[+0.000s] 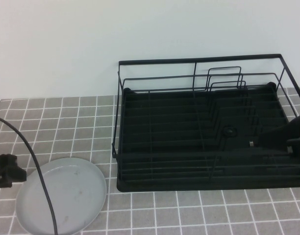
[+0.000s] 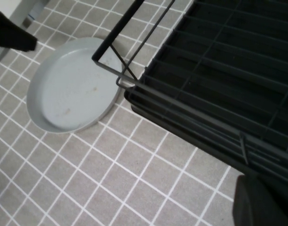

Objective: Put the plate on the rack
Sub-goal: Pick up the plate from the table, then hand over the plate

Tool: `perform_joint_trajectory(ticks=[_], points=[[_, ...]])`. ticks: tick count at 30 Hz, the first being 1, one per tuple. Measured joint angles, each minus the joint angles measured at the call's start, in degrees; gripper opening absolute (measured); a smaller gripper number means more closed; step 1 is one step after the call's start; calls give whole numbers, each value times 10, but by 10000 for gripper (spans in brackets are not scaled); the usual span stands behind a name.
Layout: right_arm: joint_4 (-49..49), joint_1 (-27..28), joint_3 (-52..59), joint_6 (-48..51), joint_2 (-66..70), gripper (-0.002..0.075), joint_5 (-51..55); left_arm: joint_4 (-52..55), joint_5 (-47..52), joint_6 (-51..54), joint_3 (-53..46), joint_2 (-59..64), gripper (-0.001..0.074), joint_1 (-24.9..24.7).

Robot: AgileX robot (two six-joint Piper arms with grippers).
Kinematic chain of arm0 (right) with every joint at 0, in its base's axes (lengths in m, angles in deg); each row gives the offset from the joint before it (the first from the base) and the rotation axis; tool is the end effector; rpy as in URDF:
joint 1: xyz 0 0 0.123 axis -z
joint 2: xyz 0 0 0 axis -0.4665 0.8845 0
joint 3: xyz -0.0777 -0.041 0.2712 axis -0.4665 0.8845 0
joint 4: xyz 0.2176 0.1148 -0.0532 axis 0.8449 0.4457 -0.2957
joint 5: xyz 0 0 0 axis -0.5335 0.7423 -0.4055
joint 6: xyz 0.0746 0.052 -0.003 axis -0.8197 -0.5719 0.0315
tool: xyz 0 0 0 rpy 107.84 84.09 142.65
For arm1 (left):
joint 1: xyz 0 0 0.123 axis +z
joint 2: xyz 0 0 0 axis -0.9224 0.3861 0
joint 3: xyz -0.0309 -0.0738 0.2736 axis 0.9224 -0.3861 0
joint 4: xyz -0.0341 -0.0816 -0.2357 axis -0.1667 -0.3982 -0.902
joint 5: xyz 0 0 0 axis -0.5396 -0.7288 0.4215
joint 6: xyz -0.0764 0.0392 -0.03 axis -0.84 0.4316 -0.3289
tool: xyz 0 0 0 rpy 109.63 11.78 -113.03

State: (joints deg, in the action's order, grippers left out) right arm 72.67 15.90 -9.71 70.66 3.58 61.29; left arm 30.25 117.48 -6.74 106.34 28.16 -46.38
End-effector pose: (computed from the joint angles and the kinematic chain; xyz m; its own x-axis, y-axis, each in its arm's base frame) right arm 0.2202 0.0945 0.3179 -0.6561 -0.1857 -0.7315 -0.5731 0.7532 0.3228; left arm 0.2952 0.0640 0.1933 -0.8858 -0.2441 -0.3946 -0.0567 0.9011 -0.4300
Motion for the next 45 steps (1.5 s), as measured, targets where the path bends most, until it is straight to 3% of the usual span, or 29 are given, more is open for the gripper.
perform_joint_trajectory(ticks=[14, 17, 20, 27, 38, 45], points=[[14, 0, 0, 0, 0, -3, 3, -14, -4, 13, 0, 87, 294, 0], [15, 0, 0, 0, 0, -3, 3, -14, -6, 13, 0, 103, 188, 0], [15, 0, 0, 0, 0, -3, 2, -9, -6, 13, 0, 111, -2, 0], [15, 0, 0, 0, 0, -3, 6, -8, -8, 11, 0, 95, 0, 1], [15, 0, 0, 39, 0, -3, 13, -45, -14, 21, 7, -28, 0, 1], [43, 0, -1, 44, 2, -2, 34, -83, 64, 21, 75, -129, 0, 1]])
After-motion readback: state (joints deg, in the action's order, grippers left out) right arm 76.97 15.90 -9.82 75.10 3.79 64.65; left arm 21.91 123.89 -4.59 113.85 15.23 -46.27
